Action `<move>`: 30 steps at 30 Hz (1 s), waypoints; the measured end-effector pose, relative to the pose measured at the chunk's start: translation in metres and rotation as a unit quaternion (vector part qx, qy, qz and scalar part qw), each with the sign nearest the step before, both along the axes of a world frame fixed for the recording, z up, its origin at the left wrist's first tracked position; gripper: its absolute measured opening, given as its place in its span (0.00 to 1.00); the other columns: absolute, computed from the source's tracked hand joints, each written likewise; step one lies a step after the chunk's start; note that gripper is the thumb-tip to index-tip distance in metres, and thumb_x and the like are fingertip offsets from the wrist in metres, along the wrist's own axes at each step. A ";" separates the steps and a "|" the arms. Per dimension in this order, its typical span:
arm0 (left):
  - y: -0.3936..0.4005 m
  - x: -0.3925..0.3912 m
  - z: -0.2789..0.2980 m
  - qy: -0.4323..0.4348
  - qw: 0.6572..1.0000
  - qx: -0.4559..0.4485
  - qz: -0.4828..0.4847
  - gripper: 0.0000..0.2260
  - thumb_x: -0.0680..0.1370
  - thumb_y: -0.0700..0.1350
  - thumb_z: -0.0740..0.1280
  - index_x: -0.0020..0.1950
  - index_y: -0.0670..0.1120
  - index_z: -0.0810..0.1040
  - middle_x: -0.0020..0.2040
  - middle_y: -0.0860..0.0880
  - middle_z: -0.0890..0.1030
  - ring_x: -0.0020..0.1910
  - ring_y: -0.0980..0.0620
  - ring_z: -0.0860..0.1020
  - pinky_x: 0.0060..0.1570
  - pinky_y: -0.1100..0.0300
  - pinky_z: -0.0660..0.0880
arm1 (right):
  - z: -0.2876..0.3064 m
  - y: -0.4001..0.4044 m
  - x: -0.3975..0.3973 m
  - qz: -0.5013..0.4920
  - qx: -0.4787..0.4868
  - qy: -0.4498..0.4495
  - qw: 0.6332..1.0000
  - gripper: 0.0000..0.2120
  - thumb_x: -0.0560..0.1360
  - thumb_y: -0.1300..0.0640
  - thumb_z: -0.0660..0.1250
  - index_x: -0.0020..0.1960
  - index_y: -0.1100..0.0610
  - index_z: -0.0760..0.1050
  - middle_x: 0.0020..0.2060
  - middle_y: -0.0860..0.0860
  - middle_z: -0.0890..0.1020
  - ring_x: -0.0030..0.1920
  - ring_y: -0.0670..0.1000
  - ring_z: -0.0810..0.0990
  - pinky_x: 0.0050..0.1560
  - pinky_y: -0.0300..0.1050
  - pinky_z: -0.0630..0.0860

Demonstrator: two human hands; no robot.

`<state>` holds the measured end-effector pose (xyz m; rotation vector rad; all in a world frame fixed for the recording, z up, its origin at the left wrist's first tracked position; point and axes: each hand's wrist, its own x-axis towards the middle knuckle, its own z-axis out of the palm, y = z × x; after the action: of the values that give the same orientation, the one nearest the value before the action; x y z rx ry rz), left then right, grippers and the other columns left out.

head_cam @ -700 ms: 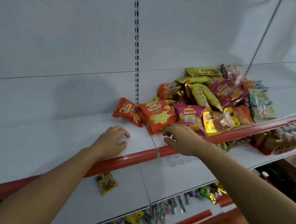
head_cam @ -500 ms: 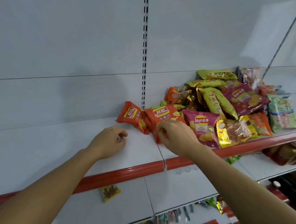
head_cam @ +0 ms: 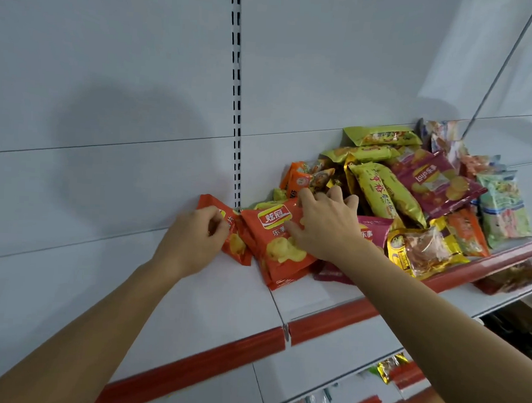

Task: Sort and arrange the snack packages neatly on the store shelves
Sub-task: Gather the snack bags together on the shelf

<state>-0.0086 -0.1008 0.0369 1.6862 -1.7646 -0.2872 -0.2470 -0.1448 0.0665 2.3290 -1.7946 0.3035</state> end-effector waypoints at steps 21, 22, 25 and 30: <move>0.018 -0.013 0.033 0.441 0.890 0.051 0.101 0.06 0.81 0.41 0.68 0.55 0.49 0.82 0.52 0.48 0.87 0.50 0.47 0.86 0.53 0.51 0.81 | 0.010 -0.023 0.020 0.166 0.008 -0.206 0.964 0.13 0.79 0.51 0.64 0.62 0.51 0.68 0.44 0.49 0.82 0.44 0.52 0.81 0.43 0.50 0.80; 0.020 -0.009 0.032 0.449 0.885 0.053 0.114 0.06 0.81 0.41 0.67 0.54 0.50 0.82 0.52 0.48 0.87 0.49 0.48 0.86 0.52 0.51 0.81 | 0.005 -0.023 0.017 0.148 0.011 -0.109 0.983 0.16 0.78 0.48 0.65 0.63 0.51 0.68 0.48 0.50 0.81 0.51 0.55 0.80 0.50 0.53 0.79; 0.023 -0.004 0.026 0.449 0.881 0.060 0.134 0.07 0.81 0.41 0.67 0.56 0.50 0.81 0.52 0.48 0.87 0.49 0.47 0.86 0.51 0.50 0.81 | -0.009 -0.021 0.017 0.093 0.075 0.084 0.989 0.29 0.74 0.34 0.64 0.68 0.50 0.68 0.58 0.53 0.79 0.64 0.61 0.74 0.65 0.62 0.67; 0.029 -0.004 0.025 0.441 0.883 0.056 0.148 0.07 0.81 0.42 0.67 0.56 0.52 0.81 0.51 0.50 0.87 0.48 0.48 0.86 0.50 0.49 0.82 | -0.014 -0.027 0.022 0.114 0.068 -0.007 0.991 0.19 0.76 0.45 0.68 0.62 0.50 0.70 0.51 0.51 0.81 0.59 0.59 0.77 0.65 0.64 0.67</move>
<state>-0.0128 -0.0719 0.0622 1.5025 -0.8145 -0.8677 -0.2252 -0.1722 0.0527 2.6383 -1.6021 0.2359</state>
